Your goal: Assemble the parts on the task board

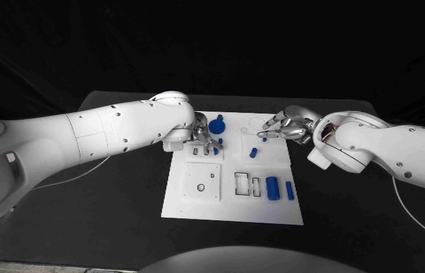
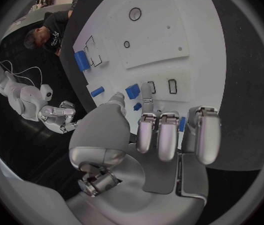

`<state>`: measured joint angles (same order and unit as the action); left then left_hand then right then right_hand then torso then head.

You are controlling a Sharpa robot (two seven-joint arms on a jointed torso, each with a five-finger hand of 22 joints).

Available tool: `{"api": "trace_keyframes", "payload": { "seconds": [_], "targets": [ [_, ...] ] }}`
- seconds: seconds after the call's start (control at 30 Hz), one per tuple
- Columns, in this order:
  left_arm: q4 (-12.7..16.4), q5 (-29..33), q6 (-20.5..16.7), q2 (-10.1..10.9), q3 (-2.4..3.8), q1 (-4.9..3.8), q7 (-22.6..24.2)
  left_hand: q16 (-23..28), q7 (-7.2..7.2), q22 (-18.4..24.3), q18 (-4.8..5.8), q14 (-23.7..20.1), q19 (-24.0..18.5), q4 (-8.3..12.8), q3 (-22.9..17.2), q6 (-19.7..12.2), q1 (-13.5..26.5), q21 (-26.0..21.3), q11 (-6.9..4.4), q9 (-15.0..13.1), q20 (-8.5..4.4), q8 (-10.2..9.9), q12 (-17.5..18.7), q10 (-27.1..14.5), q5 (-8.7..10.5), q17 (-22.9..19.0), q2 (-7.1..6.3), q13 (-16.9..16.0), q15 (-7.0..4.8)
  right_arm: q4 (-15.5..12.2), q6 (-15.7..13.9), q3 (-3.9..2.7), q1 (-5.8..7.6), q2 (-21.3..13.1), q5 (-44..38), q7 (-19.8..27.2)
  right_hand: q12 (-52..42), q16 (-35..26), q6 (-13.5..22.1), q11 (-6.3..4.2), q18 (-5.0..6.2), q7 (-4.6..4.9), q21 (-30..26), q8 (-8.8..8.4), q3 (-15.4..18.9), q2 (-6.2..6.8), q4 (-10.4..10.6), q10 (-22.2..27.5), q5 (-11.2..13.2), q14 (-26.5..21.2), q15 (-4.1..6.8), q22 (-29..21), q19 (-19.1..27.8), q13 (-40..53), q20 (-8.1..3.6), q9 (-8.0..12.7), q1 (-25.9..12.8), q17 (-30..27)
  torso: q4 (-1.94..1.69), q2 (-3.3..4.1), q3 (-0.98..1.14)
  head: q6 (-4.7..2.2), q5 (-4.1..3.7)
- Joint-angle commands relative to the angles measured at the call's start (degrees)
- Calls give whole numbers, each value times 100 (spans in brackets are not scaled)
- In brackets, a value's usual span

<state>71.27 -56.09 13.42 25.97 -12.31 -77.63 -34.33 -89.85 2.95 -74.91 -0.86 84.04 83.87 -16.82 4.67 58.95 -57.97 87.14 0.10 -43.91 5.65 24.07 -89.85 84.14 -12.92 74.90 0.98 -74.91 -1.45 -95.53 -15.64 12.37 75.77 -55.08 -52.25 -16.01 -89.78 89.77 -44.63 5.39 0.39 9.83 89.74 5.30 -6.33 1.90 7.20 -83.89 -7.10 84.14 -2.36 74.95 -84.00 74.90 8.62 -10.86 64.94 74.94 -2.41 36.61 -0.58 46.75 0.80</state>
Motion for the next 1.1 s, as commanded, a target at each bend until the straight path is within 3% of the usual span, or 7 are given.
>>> {"api": "trace_keyframes", "payload": {
  "seconds": [0.03,0.53,1.1],
  "targets": [
    [-14,4,35,-26,2,5,-101,-15,-6,-1367,-11,596,231,1,37,44,15,16,-12,-13,-15,-39,-15,586,44,1510,84,-1509,-27,3,78,1,-5,3,-59,-21,-22,23,29,11,-39,3,26,19,19,-54,5,-611,-17,586,-15,1505,-600,1510,22,-5,9,1506,1,2,-1,0,-2],
    [-105,109,-77,-121,2,29,-26,-15,-13,-1357,-22,596,190,14,29,12,-190,-20,-18,-76,-23,-118,-15,586,-18,1510,297,-1509,-32,2,93,2,-8,-3,-62,-44,-22,23,27,13,-39,3,26,24,20,-59,6,-611,-24,586,-15,1505,-600,1510,22,-7,13,1506,1,0,3,11,-18],
    [-162,293,-140,-210,2,82,-12,-15,-11,-1334,-41,596,116,12,22,-31,-367,-79,-19,-111,-25,-174,-15,586,-72,1510,381,-1509,-33,5,111,2,-10,-4,-63,-62,-22,23,27,13,-39,3,26,24,20,-59,6,-611,-24,586,-15,1505,-600,1510,22,-7,13,1506,3,-3,1,13,-50]
  ]
}}
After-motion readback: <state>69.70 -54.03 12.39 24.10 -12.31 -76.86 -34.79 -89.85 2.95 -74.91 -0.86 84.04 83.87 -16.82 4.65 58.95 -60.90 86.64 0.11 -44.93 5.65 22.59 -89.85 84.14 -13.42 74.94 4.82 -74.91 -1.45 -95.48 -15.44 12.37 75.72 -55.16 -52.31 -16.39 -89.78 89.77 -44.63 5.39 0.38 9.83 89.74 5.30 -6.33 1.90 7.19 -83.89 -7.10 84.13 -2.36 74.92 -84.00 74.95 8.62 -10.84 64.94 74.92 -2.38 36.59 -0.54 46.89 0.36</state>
